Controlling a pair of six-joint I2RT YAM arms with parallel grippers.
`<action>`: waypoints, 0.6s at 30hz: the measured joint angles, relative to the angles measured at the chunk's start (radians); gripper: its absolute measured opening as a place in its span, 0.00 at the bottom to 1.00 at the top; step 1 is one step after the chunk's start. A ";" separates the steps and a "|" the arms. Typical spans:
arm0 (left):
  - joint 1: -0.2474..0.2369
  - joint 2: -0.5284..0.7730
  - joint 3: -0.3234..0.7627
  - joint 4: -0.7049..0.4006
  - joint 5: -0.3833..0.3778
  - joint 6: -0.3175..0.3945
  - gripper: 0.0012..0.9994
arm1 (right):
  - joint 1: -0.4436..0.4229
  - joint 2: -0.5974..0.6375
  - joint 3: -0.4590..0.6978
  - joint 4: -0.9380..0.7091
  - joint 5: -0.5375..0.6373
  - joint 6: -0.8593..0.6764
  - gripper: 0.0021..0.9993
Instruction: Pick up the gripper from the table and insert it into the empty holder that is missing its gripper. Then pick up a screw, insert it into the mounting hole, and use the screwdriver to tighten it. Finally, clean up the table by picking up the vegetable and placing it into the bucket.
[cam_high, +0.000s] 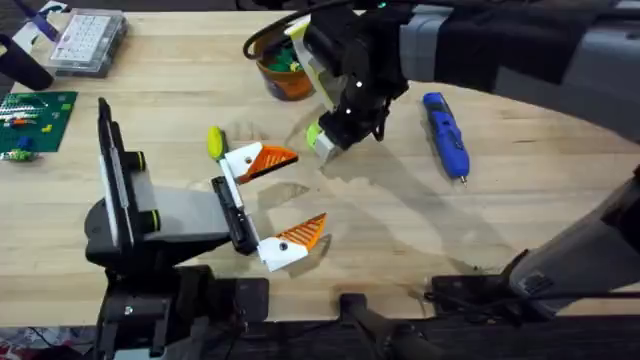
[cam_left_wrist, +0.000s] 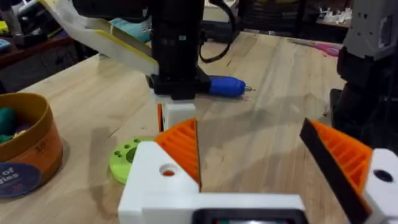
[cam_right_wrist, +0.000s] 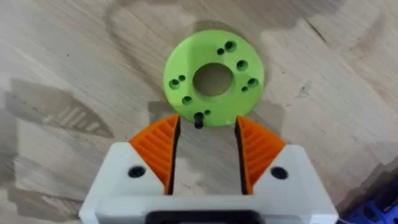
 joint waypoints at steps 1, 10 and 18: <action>0.000 0.000 0.000 0.000 0.000 0.000 0.99 | 0.001 0.000 -0.005 0.010 0.000 0.001 0.52; 0.000 0.000 0.000 0.000 0.000 0.000 0.99 | 0.025 0.004 -0.016 0.058 0.040 0.028 0.52; 0.000 0.000 0.000 0.000 0.000 0.000 0.99 | 0.028 0.029 -0.016 0.073 0.063 0.041 0.52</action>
